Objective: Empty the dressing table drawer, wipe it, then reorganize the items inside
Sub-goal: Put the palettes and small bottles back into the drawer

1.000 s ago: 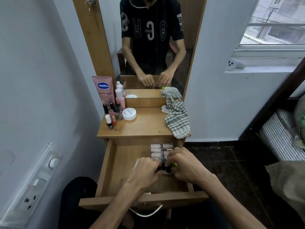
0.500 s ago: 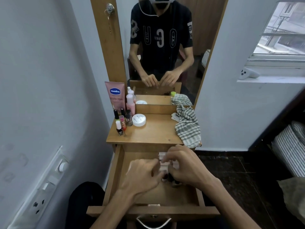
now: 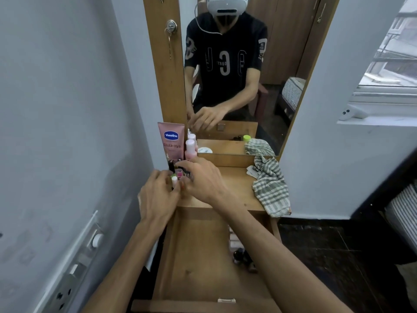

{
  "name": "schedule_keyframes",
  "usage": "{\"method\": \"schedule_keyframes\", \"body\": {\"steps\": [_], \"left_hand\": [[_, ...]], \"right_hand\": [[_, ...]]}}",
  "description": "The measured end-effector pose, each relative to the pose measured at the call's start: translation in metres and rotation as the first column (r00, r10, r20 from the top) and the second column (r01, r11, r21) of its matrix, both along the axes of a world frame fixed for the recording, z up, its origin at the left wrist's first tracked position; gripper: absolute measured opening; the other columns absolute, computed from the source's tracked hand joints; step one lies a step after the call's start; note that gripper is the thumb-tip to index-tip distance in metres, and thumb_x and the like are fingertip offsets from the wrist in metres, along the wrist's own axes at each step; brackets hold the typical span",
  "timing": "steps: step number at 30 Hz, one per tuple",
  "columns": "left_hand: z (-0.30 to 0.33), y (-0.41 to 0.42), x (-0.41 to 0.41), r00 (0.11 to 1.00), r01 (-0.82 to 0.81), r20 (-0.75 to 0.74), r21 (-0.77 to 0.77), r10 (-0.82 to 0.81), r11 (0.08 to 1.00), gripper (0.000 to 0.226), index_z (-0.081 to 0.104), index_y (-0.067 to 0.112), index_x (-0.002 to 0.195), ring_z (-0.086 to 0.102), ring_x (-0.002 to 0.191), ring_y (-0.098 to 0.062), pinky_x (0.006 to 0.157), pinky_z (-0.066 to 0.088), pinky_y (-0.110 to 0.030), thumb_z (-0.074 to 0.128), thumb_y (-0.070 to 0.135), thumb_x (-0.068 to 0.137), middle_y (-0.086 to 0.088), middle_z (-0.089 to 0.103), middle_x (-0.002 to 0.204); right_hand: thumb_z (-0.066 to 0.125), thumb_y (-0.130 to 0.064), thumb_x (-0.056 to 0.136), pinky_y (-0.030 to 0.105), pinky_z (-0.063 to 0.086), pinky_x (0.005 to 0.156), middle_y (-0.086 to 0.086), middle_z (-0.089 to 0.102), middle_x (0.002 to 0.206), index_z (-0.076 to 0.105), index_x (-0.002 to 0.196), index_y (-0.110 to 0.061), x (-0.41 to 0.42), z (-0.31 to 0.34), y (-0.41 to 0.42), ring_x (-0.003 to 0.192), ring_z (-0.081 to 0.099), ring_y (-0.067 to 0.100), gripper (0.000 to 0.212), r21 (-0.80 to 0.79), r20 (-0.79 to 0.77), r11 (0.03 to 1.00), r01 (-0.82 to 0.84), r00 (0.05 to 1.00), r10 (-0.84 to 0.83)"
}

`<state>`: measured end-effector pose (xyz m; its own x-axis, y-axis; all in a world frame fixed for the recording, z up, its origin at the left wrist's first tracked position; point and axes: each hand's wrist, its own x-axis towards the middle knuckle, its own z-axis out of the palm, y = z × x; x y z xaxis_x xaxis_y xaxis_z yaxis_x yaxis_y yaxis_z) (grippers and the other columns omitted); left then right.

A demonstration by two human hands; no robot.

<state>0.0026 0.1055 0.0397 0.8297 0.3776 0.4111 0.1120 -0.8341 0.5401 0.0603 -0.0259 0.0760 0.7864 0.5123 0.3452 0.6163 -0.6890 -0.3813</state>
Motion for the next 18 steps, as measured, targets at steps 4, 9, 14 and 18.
{"method": "schedule_keyframes", "body": {"steps": [4,9,14,18], "left_hand": [[-0.005,0.001,0.0,0.999,0.026,0.042,-0.005,-0.026,1.0,0.021,0.071,0.014,0.106,0.067,0.083,-0.027,0.069,0.057,-0.04,0.066,0.029,0.094,-0.004,0.068,0.101],[-0.007,0.0,-0.012,0.993,0.059,0.103,-0.033,-0.055,0.998,0.013,0.073,0.013,0.093,0.065,0.071,-0.02,0.064,0.059,-0.04,0.076,0.024,0.086,0.0,0.072,0.089],[-0.009,-0.013,-0.035,0.981,0.132,0.153,-0.055,-0.123,0.99,0.011,0.074,0.015,0.085,0.064,0.064,-0.016,0.059,0.058,-0.039,0.081,0.021,0.08,0.006,0.072,0.081],[-0.01,-0.033,-0.054,0.969,0.209,0.147,-0.067,-0.197,0.976,0.009,0.072,0.019,0.08,0.063,0.067,-0.013,0.06,0.055,-0.037,0.081,0.019,0.079,0.01,0.07,0.079]], "right_hand": [[0.066,-0.023,0.1,0.038,0.05,0.081,0.008,0.064,0.131,0.066,0.138,-0.019,0.009,-0.007,0.011,0.112,0.064,0.032,0.038,-0.071,-0.022,0.997,0.018,1.0,-0.019],[0.073,-0.02,0.092,0.031,0.042,0.072,0.002,0.067,0.115,0.074,0.108,-0.017,0.007,-0.007,0.009,0.103,0.064,0.025,0.016,0.0,0.002,1.0,0.025,1.0,-0.025],[0.078,-0.017,0.085,0.021,0.046,0.07,-0.005,0.074,0.101,0.078,0.094,-0.018,-0.009,-0.001,-0.015,0.09,0.065,0.012,0.01,0.088,-0.014,0.996,-0.011,1.0,0.012],[0.079,-0.024,0.083,0.007,0.037,0.06,-0.016,0.07,0.087,0.079,0.093,-0.024,-0.029,-0.002,-0.053,0.07,0.054,-0.009,0.009,0.094,-0.052,0.995,-0.029,0.998,0.034]]}}
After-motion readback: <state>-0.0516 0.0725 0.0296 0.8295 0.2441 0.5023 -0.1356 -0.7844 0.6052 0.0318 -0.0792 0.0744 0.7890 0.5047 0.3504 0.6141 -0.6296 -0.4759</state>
